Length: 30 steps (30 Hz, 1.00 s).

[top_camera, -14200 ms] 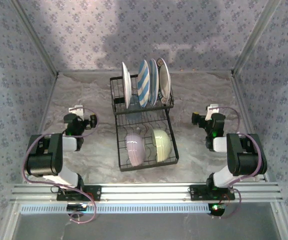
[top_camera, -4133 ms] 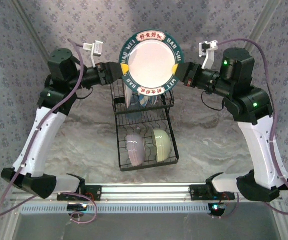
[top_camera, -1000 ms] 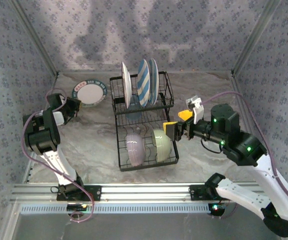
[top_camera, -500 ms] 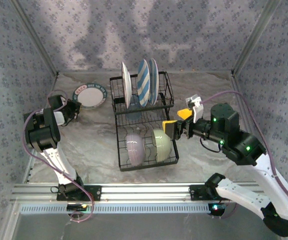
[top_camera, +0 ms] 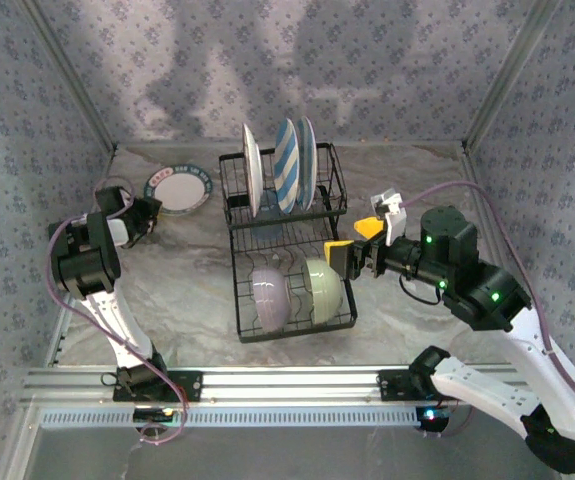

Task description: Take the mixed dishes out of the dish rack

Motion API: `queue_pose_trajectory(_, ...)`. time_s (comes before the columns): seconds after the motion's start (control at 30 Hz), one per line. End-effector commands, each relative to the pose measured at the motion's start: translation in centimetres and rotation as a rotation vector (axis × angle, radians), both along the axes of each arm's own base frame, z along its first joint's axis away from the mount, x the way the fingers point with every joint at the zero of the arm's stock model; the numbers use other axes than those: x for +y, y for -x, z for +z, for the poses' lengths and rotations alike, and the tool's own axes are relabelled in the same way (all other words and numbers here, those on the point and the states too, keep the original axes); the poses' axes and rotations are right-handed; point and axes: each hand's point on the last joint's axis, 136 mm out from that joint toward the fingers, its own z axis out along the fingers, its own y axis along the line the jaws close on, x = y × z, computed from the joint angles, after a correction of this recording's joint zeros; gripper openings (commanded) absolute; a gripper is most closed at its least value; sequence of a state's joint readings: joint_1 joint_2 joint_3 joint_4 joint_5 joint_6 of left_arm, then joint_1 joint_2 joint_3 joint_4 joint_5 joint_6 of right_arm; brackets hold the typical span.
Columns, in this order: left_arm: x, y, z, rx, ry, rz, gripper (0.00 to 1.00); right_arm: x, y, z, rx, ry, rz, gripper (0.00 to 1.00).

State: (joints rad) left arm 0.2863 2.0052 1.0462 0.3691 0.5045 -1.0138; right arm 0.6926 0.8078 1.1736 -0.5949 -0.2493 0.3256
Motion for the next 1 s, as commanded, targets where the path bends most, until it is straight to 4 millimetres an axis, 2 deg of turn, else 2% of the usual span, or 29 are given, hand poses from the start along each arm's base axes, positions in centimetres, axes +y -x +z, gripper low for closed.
queue_pose_trajectory(0.0, 0.5, -0.7, 0.9, -0.036, -0.018, -0.008, 0.27, -0.1, -0.3, -0.5, 0.020, 0.002, -0.024, 1.00)
queue_pose_trajectory(0.2, 0.9, -0.5, 1.4, -0.038, -0.027, 0.000, 0.54, -0.6, -0.8, -1.1, 0.042, 0.037, -0.066, 1.00)
queue_pose_trajectory(0.27, 1.2, -0.4, 1.8, -0.040, -0.031, 0.009, 0.74, -0.9, -1.1, -1.5, 0.051, 0.054, -0.088, 1.00)
queue_pose_trajectory(0.3, 1.4, -0.2, 2.0, -0.038, -0.037, 0.012, 0.88, -1.0, -1.3, -1.8, 0.057, 0.062, -0.102, 1.00)
queue_pose_trajectory(0.37, 1.8, 0.2, 2.7, -0.031, -0.067, 0.026, 0.99, -1.5, -1.6, -0.8, 0.046, 0.062, -0.132, 1.00)
queue_pose_trajectory(0.5, 3.1, 1.5, 4.7, -0.012, -0.110, 0.084, 0.99, -2.0, -2.4, -1.5, 0.082, 0.110, -0.187, 1.00)
queue_pose_trajectory(0.67, 3.9, 4.4, 9.8, -0.003, -0.181, 0.149, 0.99, -2.4, -3.4, -1.8, 0.116, 0.166, -0.236, 1.00)
queue_pose_trajectory(0.83, 3.2, 8.6, 17.5, -0.076, -0.239, 0.187, 0.99, -2.4, -4.9, -1.7, 0.127, 0.217, -0.288, 1.00)
queue_pose_trajectory(0.9, 2.1, 10.3, 21.2, -0.149, -0.246, 0.160, 0.99, -2.2, -5.7, -1.6, 0.128, 0.234, -0.303, 1.00)
queue_pose_trajectory(0.97, -0.1, 12.1, 24.9, -0.235, -0.258, 0.087, 0.99, -1.7, -6.5, -1.1, 0.125, 0.234, -0.311, 1.00)
